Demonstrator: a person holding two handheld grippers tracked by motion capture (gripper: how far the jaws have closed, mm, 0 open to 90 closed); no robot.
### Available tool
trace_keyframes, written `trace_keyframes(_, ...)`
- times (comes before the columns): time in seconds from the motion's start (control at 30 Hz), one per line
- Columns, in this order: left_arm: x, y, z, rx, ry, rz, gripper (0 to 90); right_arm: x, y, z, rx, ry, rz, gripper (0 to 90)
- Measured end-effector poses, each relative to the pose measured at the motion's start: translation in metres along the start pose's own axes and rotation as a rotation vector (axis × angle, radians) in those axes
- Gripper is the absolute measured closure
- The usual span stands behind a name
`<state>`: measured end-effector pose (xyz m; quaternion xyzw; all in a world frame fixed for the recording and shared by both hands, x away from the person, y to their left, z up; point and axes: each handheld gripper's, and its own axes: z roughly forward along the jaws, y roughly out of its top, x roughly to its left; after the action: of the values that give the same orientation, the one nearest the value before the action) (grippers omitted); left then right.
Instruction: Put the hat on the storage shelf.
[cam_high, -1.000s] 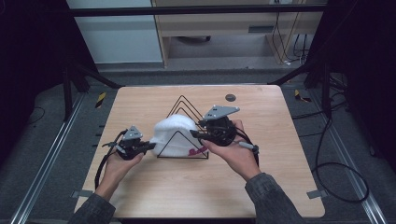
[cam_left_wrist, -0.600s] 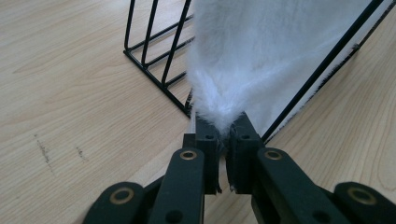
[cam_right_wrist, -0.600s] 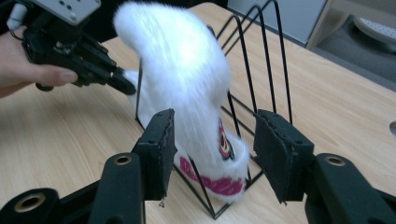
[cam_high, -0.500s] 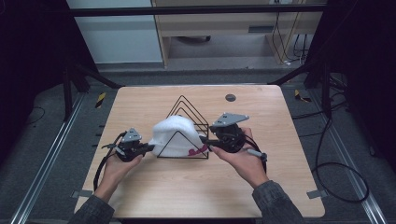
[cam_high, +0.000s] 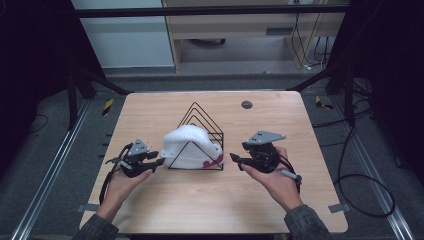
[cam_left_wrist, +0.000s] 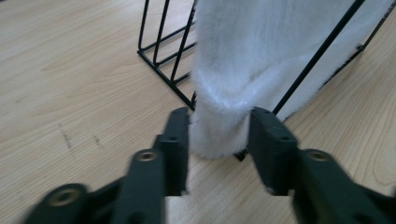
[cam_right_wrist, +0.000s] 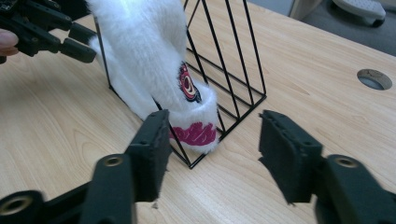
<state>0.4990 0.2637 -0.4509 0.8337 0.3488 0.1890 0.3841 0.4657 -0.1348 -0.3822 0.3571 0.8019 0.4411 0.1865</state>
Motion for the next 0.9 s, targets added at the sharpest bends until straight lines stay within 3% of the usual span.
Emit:
trace_keyframes(0.1, -0.001, -0.001, -0.003, 0.012, 0.01, -0.01, 25.6, -0.002, -0.005, -0.002, -0.003, -0.017, 0.001, 27.6)
trace_keyframes(0.13, -0.003, -0.003, -0.005, 0.027, 0.042, -0.041, 16.6, -0.003, -0.007, -0.003, -0.008, -0.029, -0.005, 25.3)
trace_keyframes(0.17, -0.003, -0.004, -0.006, 0.025, 0.047, -0.055, 12.7, -0.004, -0.009, -0.003, -0.007, -0.041, -0.007, 22.8)
trace_keyframes(0.43, -0.002, -0.016, -0.019, -0.035, 0.018, -0.088, 5.4, -0.014, -0.026, -0.011, 0.004, -0.094, -0.001, 9.6)
trace_keyframes(0.53, 0.0, -0.021, -0.018, -0.026, 0.008, -0.085, 5.4, -0.021, -0.035, -0.017, -0.002, -0.106, 0.004, 8.5)
trace_keyframes(0.63, 0.002, -0.024, -0.019, -0.032, 0.012, -0.083, 5.4, -0.029, -0.042, -0.021, -0.004, -0.11, 0.021, 18.2)
trace_keyframes(0.73, 0.001, -0.026, -0.021, -0.04, 0.001, -0.073, 4.2, -0.035, -0.049, -0.024, -0.01, -0.117, 0.036, 19.2)
trace_keyframes(0.9, 0.003, -0.03, -0.024, -0.047, 0.02, -0.077, 3.9, -0.049, -0.069, -0.017, 0.058, -0.134, 0.066, 19.3)
